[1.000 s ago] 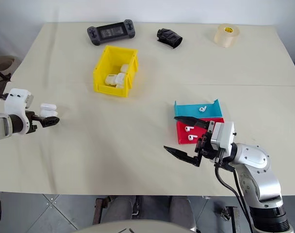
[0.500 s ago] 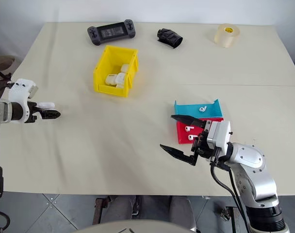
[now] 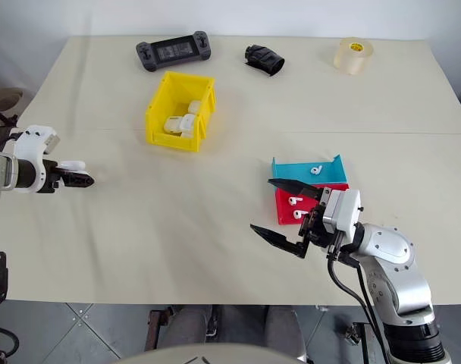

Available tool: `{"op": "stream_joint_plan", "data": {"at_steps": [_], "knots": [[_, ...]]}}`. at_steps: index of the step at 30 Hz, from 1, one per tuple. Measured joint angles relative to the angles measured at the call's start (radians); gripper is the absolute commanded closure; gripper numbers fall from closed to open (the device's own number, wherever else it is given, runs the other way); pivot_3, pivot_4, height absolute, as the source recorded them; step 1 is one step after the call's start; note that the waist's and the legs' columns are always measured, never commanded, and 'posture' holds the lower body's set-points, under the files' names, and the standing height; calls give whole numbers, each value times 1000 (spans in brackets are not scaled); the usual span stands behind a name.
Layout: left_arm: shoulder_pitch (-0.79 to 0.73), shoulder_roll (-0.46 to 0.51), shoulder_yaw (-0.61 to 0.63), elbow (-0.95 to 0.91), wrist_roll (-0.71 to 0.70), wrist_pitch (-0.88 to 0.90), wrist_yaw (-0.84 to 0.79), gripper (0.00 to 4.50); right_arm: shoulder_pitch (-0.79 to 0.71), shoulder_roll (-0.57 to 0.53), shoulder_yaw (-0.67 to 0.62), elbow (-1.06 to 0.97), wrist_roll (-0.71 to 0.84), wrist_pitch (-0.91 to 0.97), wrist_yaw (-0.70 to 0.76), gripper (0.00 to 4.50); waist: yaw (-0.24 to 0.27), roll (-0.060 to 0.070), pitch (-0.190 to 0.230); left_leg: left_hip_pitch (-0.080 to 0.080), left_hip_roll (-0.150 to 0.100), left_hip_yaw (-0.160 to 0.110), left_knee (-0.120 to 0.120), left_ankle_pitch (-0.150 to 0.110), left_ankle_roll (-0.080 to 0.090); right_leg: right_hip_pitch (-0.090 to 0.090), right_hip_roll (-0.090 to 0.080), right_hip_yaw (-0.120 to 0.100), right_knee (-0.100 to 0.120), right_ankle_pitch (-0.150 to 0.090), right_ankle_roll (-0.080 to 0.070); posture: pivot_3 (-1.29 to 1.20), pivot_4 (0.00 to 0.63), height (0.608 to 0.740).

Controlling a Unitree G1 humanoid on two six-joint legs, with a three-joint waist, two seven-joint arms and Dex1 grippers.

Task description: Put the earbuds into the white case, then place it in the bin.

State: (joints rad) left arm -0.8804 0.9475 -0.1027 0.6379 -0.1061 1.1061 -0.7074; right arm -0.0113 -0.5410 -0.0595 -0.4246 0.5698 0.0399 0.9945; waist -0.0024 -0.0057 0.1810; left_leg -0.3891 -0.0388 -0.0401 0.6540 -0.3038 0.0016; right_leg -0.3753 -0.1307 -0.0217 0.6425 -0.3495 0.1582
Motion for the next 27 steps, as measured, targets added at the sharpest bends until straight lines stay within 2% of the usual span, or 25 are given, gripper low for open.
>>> {"op": "stream_joint_plan", "data": {"at_steps": [1,9,14,17,20,23,27], "knots": [[4,-3,11,-3,0,7,9,1666,5,1,0,0,0,-1,-1,0,-1,0,0,0,0,0,0,0,0,0,0,0,0,0,0,0,150,740],[50,-22,82,-65,-4,44,54,1668,18,2,0,0,-1,-9,-3,0,-2,0,0,1,1,2,2,0,0,0,0,1,2,0,0,0,150,740],[160,-30,188,-151,-65,-52,8,1668,26,1,-1,2,-2,-13,-3,0,1,0,0,0,1,2,3,0,0,0,-1,1,1,0,0,0,150,740],[308,-47,289,-280,-165,-231,-125,1668,45,-4,-8,4,-1,-17,-2,0,3,0,0,-2,0,0,4,0,0,0,-2,0,0,0,0,0,150,740],[507,-144,442,-491,-313,-530,-339,1668,68,-18,-32,8,0,-18,3,0,3,0,0,-3,1,-1,5,-1,0,1,-3,-1,-6,1,-1,0,150,740],[602,-210,477,-604,-382,-703,-449,1668,69,-31,-50,9,1,-19,8,0,3,0,0,-3,2,-1,5,-1,0,3,-2,-3,-13,1,-2,0,150,740],[626,-332,473,-697,-421,-858,-460,1668,69,-46,-73,14,2,-19,18,0,9,0,0,0,2,-1,5,0,0,8,-1,-4,-14,1,-1,0,150,740]]}}
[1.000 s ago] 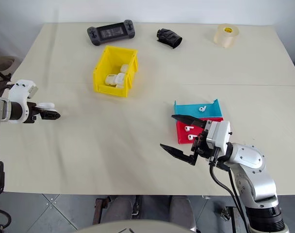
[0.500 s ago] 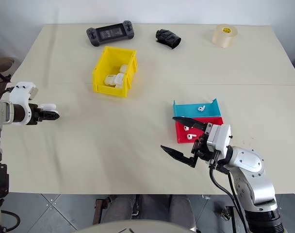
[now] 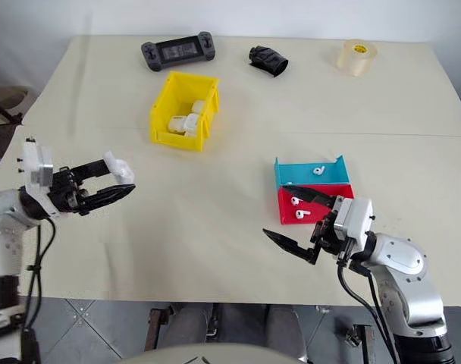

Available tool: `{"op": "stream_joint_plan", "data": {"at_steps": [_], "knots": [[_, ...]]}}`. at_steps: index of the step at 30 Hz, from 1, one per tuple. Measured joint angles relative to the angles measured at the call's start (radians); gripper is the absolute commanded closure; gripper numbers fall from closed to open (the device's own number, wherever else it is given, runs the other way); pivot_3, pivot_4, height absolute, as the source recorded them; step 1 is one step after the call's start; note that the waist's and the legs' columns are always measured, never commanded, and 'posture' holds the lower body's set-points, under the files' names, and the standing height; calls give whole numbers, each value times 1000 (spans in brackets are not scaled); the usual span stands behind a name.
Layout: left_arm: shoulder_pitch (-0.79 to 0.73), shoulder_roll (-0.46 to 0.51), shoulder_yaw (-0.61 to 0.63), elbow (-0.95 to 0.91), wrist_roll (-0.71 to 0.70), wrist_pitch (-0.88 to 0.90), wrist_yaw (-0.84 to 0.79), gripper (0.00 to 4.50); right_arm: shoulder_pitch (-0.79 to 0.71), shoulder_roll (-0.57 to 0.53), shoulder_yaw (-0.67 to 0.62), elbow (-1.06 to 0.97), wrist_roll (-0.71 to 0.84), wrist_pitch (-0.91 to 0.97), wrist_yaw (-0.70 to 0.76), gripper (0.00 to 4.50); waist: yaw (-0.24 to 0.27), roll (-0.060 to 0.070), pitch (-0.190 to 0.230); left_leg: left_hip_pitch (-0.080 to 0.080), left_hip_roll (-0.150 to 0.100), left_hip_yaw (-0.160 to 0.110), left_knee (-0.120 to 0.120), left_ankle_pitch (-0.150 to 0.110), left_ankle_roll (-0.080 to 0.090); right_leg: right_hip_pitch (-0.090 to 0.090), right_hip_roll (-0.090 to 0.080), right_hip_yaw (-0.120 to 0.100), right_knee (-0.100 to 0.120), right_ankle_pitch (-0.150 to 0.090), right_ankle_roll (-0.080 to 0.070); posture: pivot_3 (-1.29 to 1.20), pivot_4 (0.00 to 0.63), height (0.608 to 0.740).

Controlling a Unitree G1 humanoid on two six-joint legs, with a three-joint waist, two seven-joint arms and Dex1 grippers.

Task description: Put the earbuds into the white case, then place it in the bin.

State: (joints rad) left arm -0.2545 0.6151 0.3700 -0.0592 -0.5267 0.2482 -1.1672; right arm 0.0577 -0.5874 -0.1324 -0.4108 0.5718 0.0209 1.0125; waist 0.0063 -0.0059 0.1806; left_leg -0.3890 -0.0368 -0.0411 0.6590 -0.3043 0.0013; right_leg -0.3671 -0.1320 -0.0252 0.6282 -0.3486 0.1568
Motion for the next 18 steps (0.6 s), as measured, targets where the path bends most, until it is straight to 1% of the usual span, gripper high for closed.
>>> {"op": "stream_joint_plan", "data": {"at_steps": [2,5,8,10,15,17,18], "knots": [[8,-18,-20,-29,0,-25,12,1668,2,-1,-6,1,1,0,1,0,-3,0,0,0,0,0,0,0,1,0,0,0,0,0,0,0,150,740],[66,-100,-86,-117,-3,-64,24,1668,20,-13,-34,1,2,1,1,0,-4,1,-1,0,-1,0,-1,-1,2,1,0,1,1,0,1,0,150,740],[126,-168,-160,-166,-9,-76,44,1668,45,-29,-63,-3,7,3,0,0,-4,1,0,0,-1,0,0,-2,3,2,0,0,0,0,1,0,150,740],[141,-210,-196,-193,-10,-99,54,1668,60,-40,-83,-3,9,6,-2,0,-3,1,0,1,0,0,0,-2,3,3,0,0,-1,0,1,0,150,740],[119,-318,-321,-228,-10,-148,75,1668,121,-74,-151,-29,22,20,-3,0,15,1,-1,3,0,-1,2,-2,3,8,1,-1,-5,0,1,0,150,740],[91,-334,-367,-234,-10,-176,54,1668,143,-90,-180,-41,32,27,0,0,18,1,-1,3,-1,0,3,-2,3,8,1,-1,-6,0,1,0,150,740],[75,-334,-385,-234,-12,-208,18,1668,159,-103,-201,-46,36,29,3,0,18,1,-1,3,-1,0,3,-2,3,8,1,-1,-6,0,1,0,150,740]]}}
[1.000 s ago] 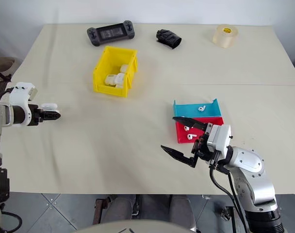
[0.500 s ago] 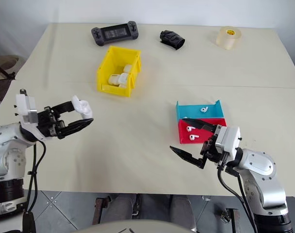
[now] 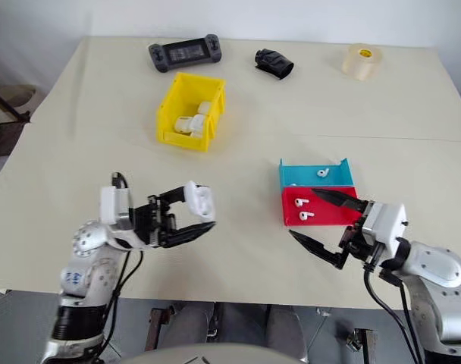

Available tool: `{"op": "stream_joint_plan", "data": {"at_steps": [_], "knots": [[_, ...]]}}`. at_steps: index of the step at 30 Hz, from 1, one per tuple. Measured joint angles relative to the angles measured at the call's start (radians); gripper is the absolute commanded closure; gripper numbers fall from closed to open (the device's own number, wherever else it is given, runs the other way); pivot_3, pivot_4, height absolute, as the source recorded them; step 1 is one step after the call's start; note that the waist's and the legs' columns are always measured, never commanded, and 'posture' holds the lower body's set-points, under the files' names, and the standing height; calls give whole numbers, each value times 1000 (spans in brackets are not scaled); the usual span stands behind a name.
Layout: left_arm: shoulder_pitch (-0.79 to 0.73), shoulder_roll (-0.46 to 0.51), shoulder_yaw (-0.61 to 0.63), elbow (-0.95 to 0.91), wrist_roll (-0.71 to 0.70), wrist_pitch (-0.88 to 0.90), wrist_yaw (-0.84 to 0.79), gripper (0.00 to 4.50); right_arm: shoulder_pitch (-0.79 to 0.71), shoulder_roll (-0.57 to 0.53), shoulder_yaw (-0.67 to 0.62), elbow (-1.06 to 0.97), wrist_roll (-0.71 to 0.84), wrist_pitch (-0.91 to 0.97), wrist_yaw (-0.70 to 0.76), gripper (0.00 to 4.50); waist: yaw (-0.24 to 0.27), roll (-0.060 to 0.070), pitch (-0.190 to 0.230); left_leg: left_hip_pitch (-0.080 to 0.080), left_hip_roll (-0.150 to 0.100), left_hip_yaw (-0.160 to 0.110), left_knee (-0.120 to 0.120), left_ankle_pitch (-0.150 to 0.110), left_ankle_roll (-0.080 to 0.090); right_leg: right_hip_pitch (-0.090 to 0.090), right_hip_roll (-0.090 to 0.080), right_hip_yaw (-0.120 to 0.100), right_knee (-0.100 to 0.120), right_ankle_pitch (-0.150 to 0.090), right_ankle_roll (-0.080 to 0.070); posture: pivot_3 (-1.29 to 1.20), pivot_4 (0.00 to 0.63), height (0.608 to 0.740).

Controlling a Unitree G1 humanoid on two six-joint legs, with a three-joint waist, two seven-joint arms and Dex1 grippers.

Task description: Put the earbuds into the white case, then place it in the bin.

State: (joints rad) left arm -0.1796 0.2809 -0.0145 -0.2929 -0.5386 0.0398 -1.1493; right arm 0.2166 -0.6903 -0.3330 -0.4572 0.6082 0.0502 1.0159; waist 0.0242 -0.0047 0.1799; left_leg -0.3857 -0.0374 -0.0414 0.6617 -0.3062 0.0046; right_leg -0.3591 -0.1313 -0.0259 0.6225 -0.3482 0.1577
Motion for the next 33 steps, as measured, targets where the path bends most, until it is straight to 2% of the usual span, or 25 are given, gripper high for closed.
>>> {"op": "stream_joint_plan", "data": {"at_steps": [5,10,12,14,17,19,21,30,33], "knots": [[-43,-3,-34,98,-4,-123,-133,1668,62,-68,-80,-4,9,33,30,0,0,1,-1,0,0,0,0,0,0,0,0,-1,-1,0,0,0,150,740],[-57,-19,-48,167,-4,-195,-185,1668,86,-140,-138,21,5,70,70,0,0,1,-1,0,0,0,0,0,1,1,0,-1,-1,0,0,0,150,740],[-57,-19,-57,185,-4,-209,-199,1668,81,-208,-133,25,-17,130,73,0,-1,2,-1,0,0,0,1,0,1,1,0,-1,-1,0,0,0,150,740],[-56,-17,-74,189,-4,-218,-213,1668,48,-288,-93,22,-50,207,62,0,-2,2,-1,0,1,0,1,0,1,1,1,-2,-2,0,0,0,150,740],[-55,-16,-85,190,-4,-224,-220,1668,-15,-334,-16,7,-63,286,56,0,0,2,-1,-1,1,-1,1,0,1,1,0,-2,-2,0,0,0,150,740],[-59,-9,-84,195,-4,-225,-217,1668,-107,-413,101,6,-104,373,56,0,-2,2,-1,-1,0,0,2,0,1,1,0,-2,-3,0,0,0,150,740],[-73,-10,-85,198,-3,-226,-212,1668,-193,-448,181,9,-133,438,57,0,-1,2,-1,-1,0,-2,2,0,1,1,0,-3,-3,0,0,0,150,740],[-106,-24,-118,229,0,-232,-199,1668,-571,-438,526,114,-318,549,105,0,-2,2,-1,-5,-1,-4,2,0,1,-1,-2,-6,-4,0,0,0,150,740],[-105,-22,-125,226,0,-228,-196,1668,-618,-427,582,151,-366,560,121,0,0,2,-1,-5,-1,-5,2,0,1,-1,-2,-7,-3,0,0,0,150,740]]}}
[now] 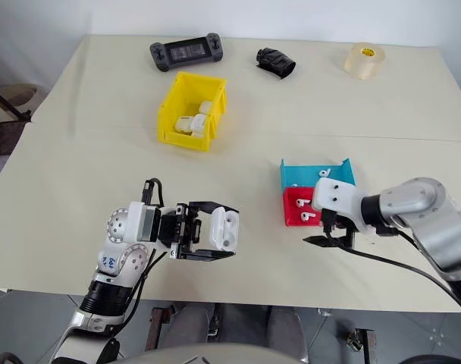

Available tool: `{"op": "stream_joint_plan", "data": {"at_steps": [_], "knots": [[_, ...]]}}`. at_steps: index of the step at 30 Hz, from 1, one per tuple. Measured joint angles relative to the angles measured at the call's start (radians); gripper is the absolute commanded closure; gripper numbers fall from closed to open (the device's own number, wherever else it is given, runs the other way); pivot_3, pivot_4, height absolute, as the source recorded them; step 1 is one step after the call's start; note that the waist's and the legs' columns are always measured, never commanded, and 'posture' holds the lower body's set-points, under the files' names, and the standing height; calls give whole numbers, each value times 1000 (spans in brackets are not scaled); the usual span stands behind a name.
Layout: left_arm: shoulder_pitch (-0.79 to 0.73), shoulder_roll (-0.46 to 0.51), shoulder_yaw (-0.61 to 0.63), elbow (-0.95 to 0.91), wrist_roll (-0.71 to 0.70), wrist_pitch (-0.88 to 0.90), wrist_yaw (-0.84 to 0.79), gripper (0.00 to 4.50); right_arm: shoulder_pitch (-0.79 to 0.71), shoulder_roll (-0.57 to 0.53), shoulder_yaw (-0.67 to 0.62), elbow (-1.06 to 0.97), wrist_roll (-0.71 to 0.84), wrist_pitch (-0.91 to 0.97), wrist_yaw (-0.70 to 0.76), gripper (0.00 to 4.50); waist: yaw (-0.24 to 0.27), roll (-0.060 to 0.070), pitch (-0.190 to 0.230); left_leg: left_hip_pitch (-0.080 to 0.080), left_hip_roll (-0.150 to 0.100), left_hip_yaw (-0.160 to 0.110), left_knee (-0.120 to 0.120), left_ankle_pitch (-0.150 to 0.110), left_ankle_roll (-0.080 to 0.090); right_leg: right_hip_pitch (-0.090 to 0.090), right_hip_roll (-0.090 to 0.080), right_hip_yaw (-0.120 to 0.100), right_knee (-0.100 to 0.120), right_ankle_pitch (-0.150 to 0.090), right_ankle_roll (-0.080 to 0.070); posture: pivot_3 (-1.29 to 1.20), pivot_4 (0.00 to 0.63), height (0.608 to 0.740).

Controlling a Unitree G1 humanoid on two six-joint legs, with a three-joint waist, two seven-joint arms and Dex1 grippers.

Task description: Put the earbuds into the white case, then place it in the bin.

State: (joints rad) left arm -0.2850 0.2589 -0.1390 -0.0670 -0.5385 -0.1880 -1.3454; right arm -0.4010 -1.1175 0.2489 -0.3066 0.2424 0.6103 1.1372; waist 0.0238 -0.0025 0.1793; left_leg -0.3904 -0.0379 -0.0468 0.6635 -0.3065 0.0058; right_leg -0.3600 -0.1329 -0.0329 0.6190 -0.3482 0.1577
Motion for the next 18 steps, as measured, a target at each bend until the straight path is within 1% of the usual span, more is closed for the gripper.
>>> {"op": "stream_joint_plan", "data": {"at_steps": [5,18], "knots": [[1,3,-11,-5,0,5,4,1668,-52,29,38,51,-48,-3,33,0,-1,0,0,0,0,0,0,0,0,0,0,-1,0,0,0,0,150,740],[1,12,-18,-5,0,3,12,1668,-84,75,69,60,-108,-2,72,0,-1,0,0,0,0,0,0,0,0,0,0,-1,0,0,0,0,150,740]]}}
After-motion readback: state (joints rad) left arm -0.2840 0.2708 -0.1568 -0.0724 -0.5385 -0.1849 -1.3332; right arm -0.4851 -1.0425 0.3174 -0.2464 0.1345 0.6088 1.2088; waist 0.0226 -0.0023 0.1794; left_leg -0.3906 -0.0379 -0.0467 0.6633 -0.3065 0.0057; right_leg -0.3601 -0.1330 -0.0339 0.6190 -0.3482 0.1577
